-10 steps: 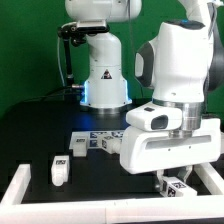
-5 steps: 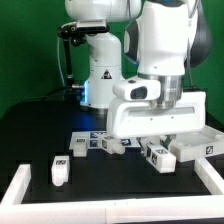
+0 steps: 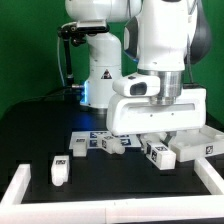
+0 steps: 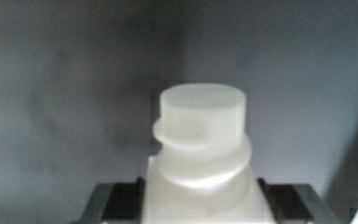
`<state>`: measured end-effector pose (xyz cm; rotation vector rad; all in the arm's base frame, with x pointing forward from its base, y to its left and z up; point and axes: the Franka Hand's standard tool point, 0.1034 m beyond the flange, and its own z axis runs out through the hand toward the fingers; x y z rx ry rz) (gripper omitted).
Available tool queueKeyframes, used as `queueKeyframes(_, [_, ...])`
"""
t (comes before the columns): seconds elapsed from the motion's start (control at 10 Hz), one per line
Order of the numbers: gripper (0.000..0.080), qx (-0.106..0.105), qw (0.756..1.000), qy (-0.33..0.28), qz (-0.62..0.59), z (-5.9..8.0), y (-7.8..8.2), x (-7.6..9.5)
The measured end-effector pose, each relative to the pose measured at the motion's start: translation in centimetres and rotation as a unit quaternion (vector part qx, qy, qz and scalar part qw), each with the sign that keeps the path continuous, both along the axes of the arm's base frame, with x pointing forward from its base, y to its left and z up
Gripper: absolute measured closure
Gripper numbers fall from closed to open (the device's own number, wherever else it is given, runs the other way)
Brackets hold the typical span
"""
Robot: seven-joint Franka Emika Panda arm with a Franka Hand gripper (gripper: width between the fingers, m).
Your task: Assemble one leg
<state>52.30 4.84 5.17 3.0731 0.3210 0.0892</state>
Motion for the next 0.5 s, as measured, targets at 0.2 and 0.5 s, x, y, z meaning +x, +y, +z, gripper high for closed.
queueKeyframes(0.2, [0.0514, 0.000, 1.000, 0.025, -0.009, -0.2, -2.4, -4.7])
queueKeyframes(0.5, [0.0514, 0.005, 0.999, 0.034, -0.025, 0.2, -3.1, -6.5])
